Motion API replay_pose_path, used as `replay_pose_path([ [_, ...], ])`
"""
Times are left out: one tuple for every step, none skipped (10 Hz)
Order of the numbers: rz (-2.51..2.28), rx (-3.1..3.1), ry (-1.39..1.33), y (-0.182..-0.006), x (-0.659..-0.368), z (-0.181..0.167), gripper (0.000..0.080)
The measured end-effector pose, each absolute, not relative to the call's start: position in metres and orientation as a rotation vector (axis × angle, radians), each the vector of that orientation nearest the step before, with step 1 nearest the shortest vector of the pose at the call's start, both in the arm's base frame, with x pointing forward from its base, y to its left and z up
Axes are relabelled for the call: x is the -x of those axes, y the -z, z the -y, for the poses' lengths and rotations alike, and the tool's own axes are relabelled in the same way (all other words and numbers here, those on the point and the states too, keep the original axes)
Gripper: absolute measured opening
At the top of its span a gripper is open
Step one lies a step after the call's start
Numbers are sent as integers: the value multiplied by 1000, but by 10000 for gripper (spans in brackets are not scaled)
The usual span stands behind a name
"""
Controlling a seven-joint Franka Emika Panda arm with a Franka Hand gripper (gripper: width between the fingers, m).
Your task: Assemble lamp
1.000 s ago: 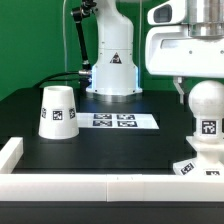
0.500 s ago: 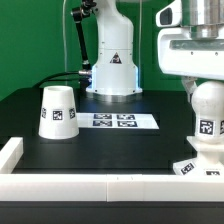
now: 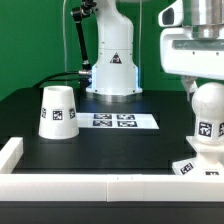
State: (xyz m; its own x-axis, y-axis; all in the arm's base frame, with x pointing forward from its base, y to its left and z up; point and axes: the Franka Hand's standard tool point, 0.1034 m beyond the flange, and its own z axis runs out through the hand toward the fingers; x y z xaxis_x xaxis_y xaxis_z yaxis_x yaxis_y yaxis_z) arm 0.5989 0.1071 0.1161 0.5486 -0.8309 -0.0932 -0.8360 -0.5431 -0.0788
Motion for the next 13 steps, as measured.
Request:
replay_pose_path([
  [-1359, 2703, -60, -117, -600, -108, 690],
  [-1167, 2790, -45, -117, -600, -109, 698],
  [-953, 2868, -29, -117, -600, -109, 698],
  [-767, 2922, -18, -117, -600, -109, 698],
  [-582, 2963, -9, -117, -599, -110, 698],
  [-430, 2989, -5, -116, -598, -112, 698],
  [-288, 3010, 5, -116, -598, -112, 698],
  [-196, 3018, 12, -117, -599, -113, 698],
  [-69, 3026, 20, -117, -599, -112, 698],
  [12, 3028, 25, -117, -599, -111, 698],
  [129, 3026, 32, -117, -599, -110, 698],
  [221, 3021, 38, -117, -599, -110, 698],
  [375, 3019, 51, -117, -600, -109, 698],
])
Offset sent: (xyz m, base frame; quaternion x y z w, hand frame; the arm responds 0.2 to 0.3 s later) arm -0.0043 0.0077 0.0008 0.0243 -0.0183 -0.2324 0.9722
